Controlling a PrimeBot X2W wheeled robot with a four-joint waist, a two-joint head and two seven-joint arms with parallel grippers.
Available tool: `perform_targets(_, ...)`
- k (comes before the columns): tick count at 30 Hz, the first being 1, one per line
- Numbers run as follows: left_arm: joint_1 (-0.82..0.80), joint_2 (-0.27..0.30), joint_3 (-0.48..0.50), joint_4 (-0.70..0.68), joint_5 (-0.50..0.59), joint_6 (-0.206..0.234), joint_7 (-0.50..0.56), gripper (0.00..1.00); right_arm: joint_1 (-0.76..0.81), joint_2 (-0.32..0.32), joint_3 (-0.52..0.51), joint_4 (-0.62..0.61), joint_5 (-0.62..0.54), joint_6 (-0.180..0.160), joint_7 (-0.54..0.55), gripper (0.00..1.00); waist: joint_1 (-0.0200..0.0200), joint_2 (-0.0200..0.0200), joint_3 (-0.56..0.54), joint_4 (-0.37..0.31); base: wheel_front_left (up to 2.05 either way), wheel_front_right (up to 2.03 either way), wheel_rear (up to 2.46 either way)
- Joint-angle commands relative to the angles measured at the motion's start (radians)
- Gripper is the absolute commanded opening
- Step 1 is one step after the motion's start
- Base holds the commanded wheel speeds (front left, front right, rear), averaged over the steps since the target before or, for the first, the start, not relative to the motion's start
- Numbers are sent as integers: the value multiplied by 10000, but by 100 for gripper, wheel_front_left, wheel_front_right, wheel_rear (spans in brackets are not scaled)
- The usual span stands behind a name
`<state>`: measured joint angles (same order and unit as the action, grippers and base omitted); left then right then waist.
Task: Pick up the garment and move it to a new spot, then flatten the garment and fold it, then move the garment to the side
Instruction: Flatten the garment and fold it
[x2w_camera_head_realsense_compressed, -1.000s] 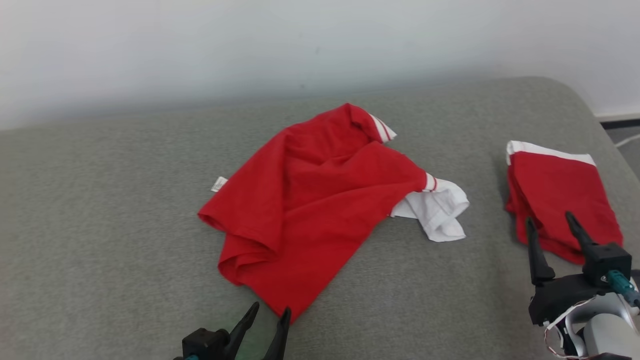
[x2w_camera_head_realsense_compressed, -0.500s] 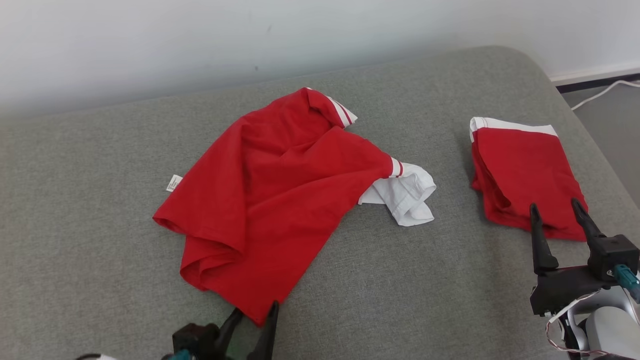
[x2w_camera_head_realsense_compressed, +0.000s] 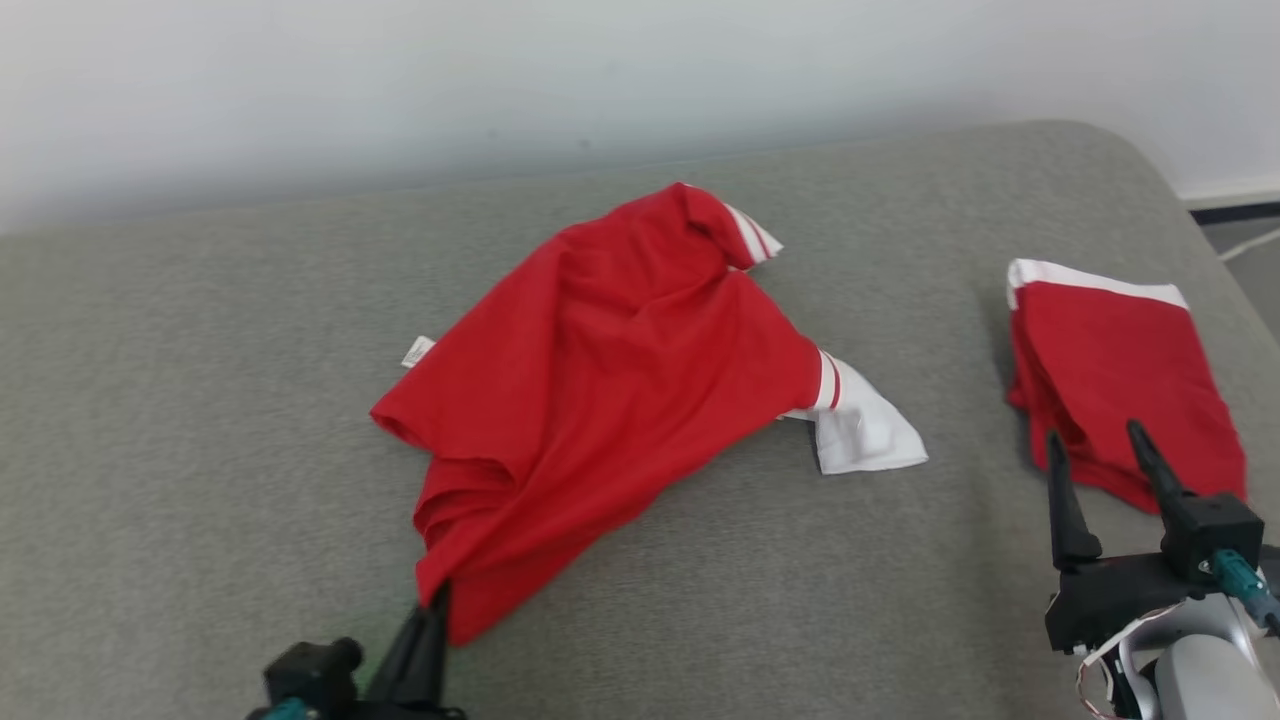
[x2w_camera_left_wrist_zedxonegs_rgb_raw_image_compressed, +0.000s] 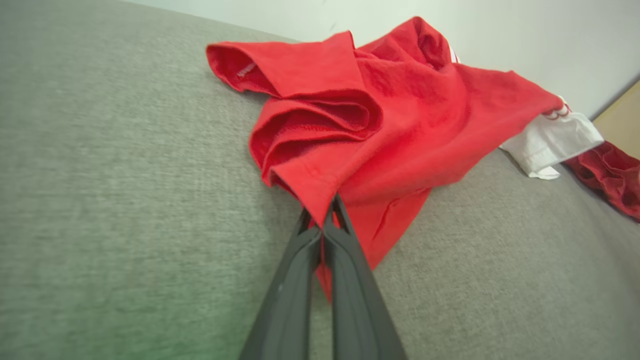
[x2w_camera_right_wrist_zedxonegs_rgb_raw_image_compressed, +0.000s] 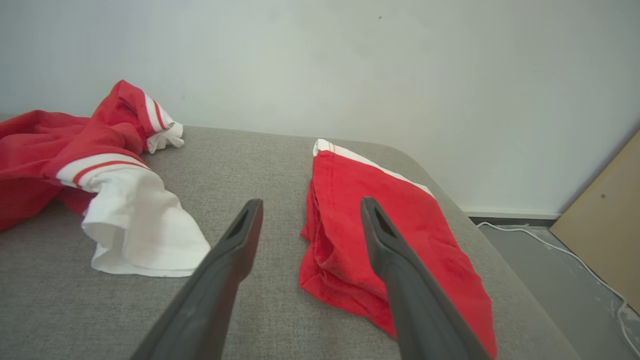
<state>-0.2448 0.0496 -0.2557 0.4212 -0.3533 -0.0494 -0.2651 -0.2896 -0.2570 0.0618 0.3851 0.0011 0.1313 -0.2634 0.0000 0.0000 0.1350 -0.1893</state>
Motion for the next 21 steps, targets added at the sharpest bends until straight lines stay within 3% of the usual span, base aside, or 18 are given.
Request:
perform_targets(1, 258, 19, 444, -137, 335, 27, 1, 0, 201, 63, 34, 40, 94, -10, 2, 100, 0, 0, -227, 658, 0, 0, 0)
perform_targets(11, 400, 387, 3050, -596, 2047, -254, 2, 0, 395, 398, 285, 232, 177, -10, 2, 100, 0, 0, -350, 1890, 0, 0, 0)
perform_targets(21, 455, 385, 3805, -869, 2781, -420, 2, 0, 411, 360, 483, 449, 278, -10, 2, 100, 0, 0, -439, 2051, 0, 0, 0)
